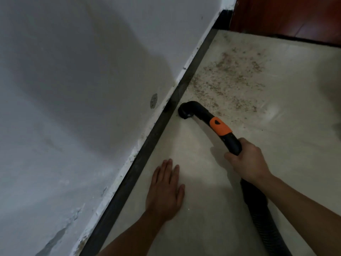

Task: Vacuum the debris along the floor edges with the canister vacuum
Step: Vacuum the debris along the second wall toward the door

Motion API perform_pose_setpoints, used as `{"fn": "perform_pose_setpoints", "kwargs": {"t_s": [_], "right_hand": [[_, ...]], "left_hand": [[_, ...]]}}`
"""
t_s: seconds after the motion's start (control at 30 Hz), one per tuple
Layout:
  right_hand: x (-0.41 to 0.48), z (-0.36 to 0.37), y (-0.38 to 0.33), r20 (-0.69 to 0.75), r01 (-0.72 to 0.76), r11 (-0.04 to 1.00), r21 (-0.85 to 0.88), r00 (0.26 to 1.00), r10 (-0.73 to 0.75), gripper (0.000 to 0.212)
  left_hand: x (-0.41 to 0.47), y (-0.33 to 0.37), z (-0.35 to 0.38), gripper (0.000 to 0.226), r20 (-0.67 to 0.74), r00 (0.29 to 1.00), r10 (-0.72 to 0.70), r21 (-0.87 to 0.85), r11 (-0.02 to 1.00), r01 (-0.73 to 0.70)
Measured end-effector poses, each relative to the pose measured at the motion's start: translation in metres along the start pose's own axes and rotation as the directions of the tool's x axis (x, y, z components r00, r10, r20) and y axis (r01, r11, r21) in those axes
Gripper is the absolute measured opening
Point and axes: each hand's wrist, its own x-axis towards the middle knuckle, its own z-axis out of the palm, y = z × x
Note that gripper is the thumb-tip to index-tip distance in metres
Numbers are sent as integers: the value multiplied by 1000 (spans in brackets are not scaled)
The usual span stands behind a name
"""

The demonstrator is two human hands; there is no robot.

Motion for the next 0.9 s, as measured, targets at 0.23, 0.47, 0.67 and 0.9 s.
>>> {"fn": "perform_pose_setpoints", "kwargs": {"t_s": [0.23, 0.47, 0.67, 0.9], "right_hand": [[31, 9, -31, 20, -14, 998, 54, 1000, 13, 27], [-17, 8, -19, 135, 42, 999, 5, 990, -42, 26], [-54, -20, 22, 135, 33, 999, -34, 990, -28, 26], [-109, -88, 110, -97, -190, 981, -50, 978, 184, 22]], "left_hand": [[1, -1, 1, 61, 17, 1000, 3, 17, 1000, -3], [0, -4, -5, 59, 9, 1000, 9, -13, 1000, -9], [-3, -3, -11, 58, -39, 999, -6, -61, 998, 4], [-3, 5, -15, 59, -48, 999, -1, -10, 1000, 0]]}}
